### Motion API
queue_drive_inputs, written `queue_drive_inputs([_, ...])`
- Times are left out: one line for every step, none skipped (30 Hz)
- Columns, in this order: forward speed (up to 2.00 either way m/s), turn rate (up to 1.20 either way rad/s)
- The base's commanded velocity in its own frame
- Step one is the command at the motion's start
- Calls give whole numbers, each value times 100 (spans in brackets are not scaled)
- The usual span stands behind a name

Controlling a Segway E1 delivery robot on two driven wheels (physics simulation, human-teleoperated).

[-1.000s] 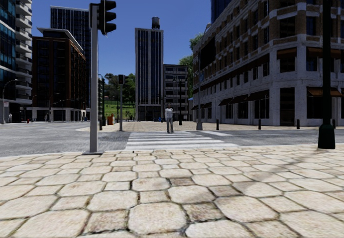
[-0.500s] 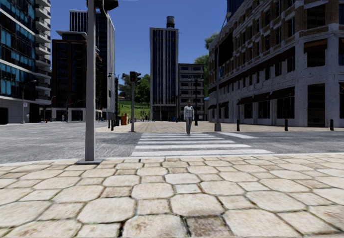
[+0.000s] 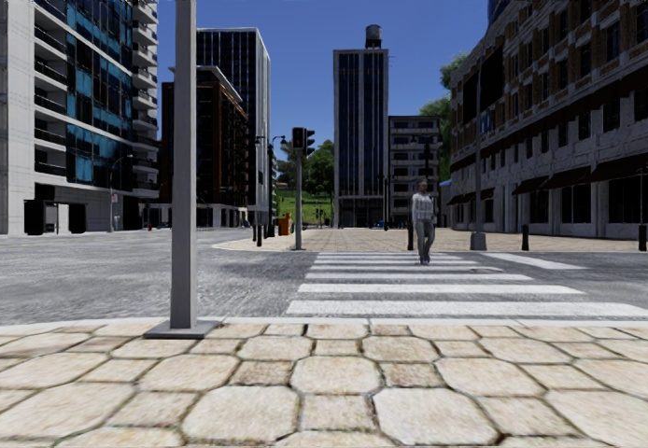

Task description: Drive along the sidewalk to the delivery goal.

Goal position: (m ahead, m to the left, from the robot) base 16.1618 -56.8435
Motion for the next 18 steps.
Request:
queue_drive_inputs([197, 42])
queue_drive_inputs([197, 42])
queue_drive_inputs([197, 41])
queue_drive_inputs([197, 24])
queue_drive_inputs([200, 3])
queue_drive_inputs([200, 0])
queue_drive_inputs([200, 0])
queue_drive_inputs([200, 0])
queue_drive_inputs([200, 0])
queue_drive_inputs([200, 0])
queue_drive_inputs([200, 0])
queue_drive_inputs([200, 0])
queue_drive_inputs([200, -18])
queue_drive_inputs([200, -33])
queue_drive_inputs([200, -42])
queue_drive_inputs([200, -42])
queue_drive_inputs([200, -48])
queue_drive_inputs([200, -52])
